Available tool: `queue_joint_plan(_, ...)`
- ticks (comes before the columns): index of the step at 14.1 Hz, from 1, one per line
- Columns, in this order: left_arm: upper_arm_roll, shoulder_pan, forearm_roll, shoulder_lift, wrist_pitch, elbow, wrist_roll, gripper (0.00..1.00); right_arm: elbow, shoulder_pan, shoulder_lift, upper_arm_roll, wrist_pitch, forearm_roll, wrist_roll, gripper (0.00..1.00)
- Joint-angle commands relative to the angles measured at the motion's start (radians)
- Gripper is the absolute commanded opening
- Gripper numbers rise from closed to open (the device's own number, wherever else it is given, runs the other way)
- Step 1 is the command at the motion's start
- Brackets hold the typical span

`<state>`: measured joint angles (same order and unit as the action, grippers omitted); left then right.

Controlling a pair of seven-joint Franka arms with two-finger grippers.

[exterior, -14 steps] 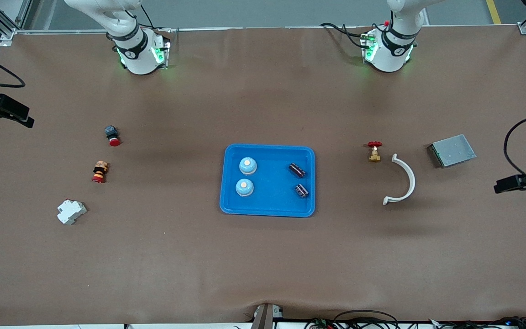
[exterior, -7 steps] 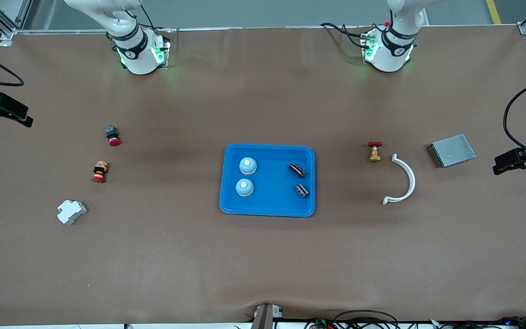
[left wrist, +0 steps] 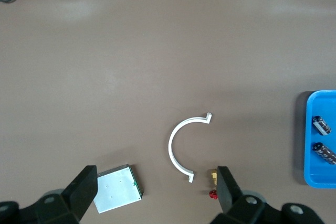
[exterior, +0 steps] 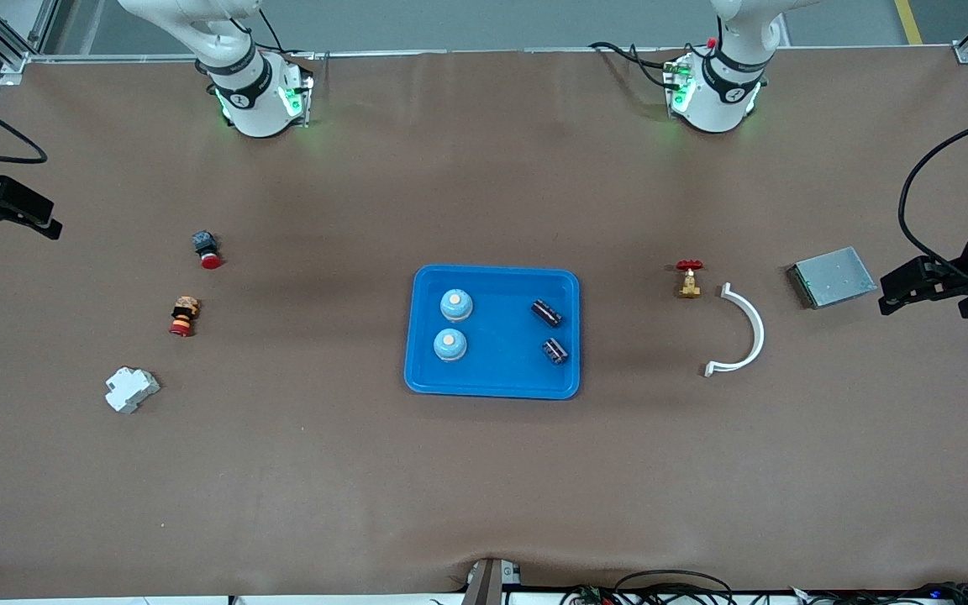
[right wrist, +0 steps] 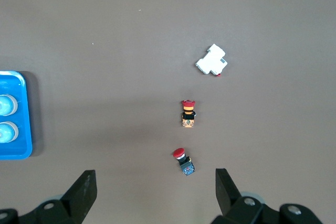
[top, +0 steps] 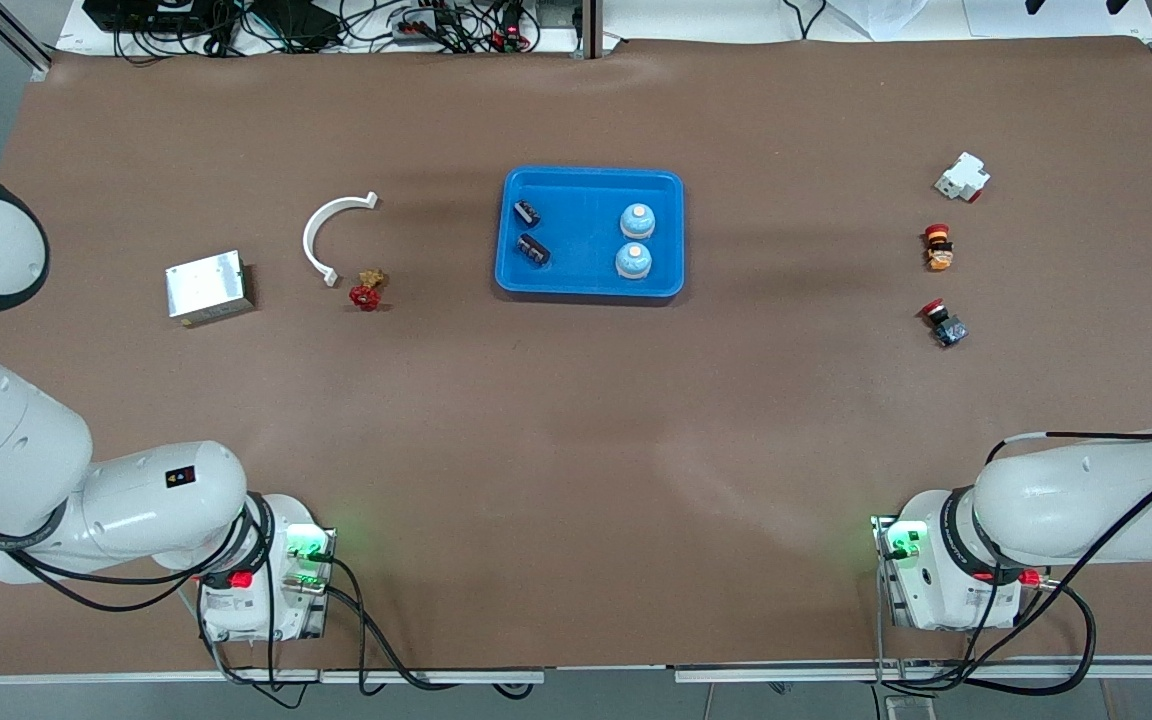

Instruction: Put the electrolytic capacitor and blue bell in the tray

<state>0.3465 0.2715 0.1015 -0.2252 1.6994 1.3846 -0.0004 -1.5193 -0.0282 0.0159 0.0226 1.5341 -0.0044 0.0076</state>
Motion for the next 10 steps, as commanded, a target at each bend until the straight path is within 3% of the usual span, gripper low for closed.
queue_joint_plan(1, -0.087, -0.088, -0.016, 0.032, -0.003, -0.001, -0.006, 1.0, -0.041, 0.004, -0.031, -0.001, 0.015, 0.004, 0.015, 1.0)
queue_joint_plan(4, -0.317, -0.317, -0.025, 0.088, 0.011, 0.051, -0.012, 1.0, -0.041, 0.004, -0.031, -0.001, 0.015, 0.004, 0.015, 1.0)
queue_joint_plan(6, -0.406, -0.383, -0.09, 0.13, 0.009, 0.091, -0.012, 1.0, -0.042, 0.004, -0.031, -0.001, 0.015, 0.004, 0.015, 1.0)
queue_joint_plan(10, -0.408, -0.386, -0.132, 0.171, 0.0, 0.16, -0.105, 1.0, -0.045, 0.004, -0.031, -0.001, 0.017, 0.004, 0.015, 1.0)
